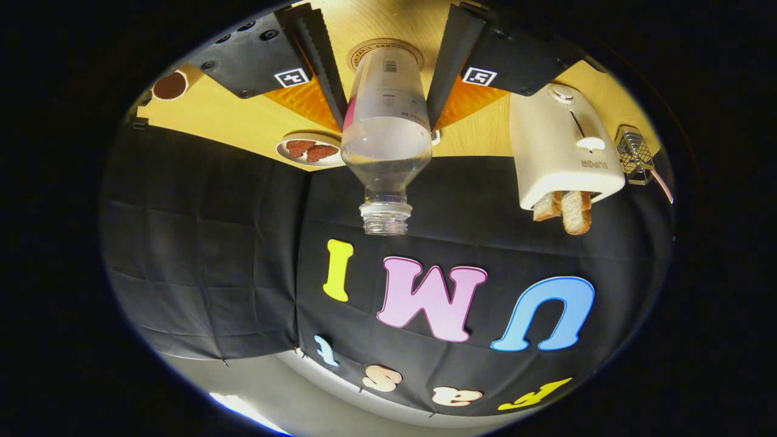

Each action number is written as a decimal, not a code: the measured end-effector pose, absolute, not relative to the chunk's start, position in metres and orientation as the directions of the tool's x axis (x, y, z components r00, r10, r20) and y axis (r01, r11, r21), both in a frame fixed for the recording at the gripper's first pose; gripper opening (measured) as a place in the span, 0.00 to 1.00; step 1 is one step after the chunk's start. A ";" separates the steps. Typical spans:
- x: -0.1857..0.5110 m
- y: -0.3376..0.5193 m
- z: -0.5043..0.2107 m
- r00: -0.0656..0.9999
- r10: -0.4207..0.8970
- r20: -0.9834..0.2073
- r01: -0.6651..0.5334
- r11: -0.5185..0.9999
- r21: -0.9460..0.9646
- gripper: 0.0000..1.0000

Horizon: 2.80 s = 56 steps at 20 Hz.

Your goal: Take the bottle from table, then pour the juice into the cup, finally place the bottle on the coaster

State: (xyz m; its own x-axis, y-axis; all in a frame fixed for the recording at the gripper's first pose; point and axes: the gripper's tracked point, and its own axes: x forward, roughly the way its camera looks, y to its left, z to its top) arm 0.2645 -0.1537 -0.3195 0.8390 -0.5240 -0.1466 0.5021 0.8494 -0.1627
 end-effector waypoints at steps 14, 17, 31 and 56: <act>0.271 -0.173 -0.344 0.818 -0.545 -0.184 0.526 0.838 -0.144 0.77; 0.270 -0.173 -0.346 0.816 -0.544 -0.196 0.526 0.839 -0.139 0.83; 0.226 -0.146 -0.314 0.852 -0.482 -0.206 0.454 0.875 -0.171 0.97; 0.094 -0.059 -0.155 0.969 -0.196 -0.153 0.197 0.980 -0.010 0.97</act>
State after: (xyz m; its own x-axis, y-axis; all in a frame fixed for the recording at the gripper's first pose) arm 0.0936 -0.0593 -0.1547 0.9686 -0.1965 -0.1526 0.1973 0.9803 -0.0100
